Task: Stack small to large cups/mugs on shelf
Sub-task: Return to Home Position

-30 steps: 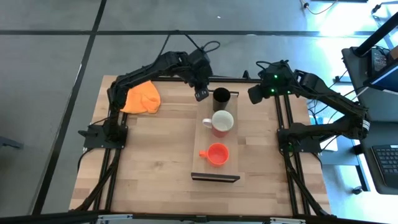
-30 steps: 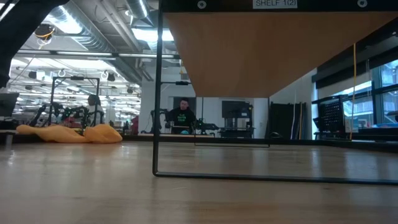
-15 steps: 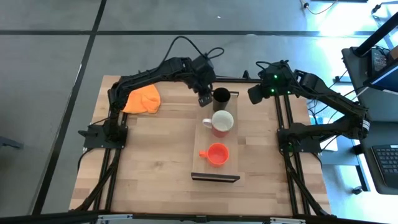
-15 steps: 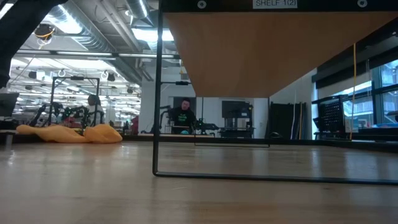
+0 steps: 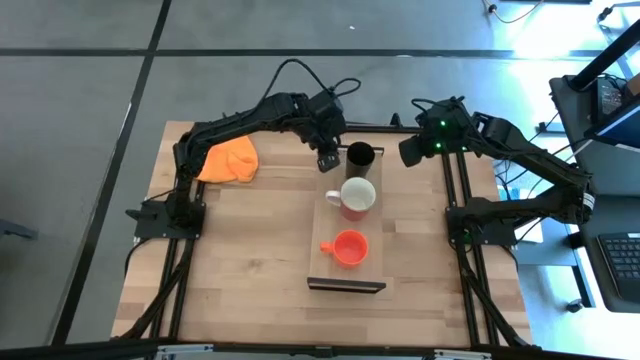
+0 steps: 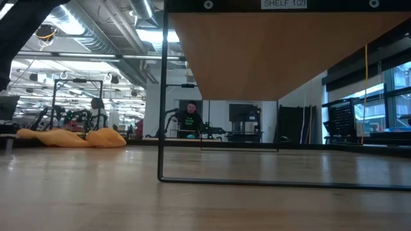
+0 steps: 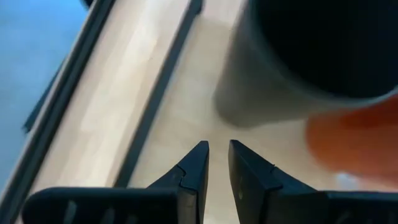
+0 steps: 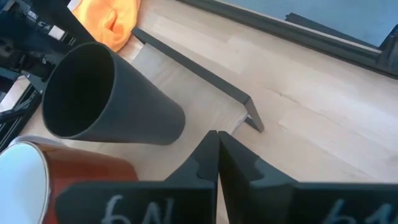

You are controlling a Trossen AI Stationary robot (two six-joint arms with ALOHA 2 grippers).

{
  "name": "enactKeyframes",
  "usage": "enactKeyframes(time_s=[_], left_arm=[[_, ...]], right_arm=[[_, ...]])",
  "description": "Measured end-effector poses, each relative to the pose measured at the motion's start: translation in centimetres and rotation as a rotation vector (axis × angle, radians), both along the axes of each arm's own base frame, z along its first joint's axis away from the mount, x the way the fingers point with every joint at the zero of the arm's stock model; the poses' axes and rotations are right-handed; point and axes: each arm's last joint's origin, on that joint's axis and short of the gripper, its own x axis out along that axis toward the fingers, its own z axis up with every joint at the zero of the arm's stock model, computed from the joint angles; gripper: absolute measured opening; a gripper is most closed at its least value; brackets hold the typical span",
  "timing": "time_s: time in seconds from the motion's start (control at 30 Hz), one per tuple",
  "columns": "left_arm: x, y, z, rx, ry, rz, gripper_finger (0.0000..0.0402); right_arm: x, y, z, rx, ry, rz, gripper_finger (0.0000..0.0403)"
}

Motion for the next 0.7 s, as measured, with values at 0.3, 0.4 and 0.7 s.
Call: enactKeyframes(time_s=[0.3, 0.4, 0.7], left_arm=[[-3.5, 0.2, 4.0, 0.08, -0.054, 0.045, 0.0057], [-5.0, -0.7, 5.9, 0.107, -0.097, 0.093, 0.0057], [-9.0, -5.4, 11.9, -0.008, -0.384, -0.059, 0.0057]], right_arm=[[0.2, 0.1, 0.2, -0.014, -0.021, 0.073, 0.0009], [0.2, 0.4, 0.2, 0.069, -0.051, 0.127, 0.0009], [2.4, 1.4, 3.5, 0.038, -0.473, 0.466, 0.0009]])
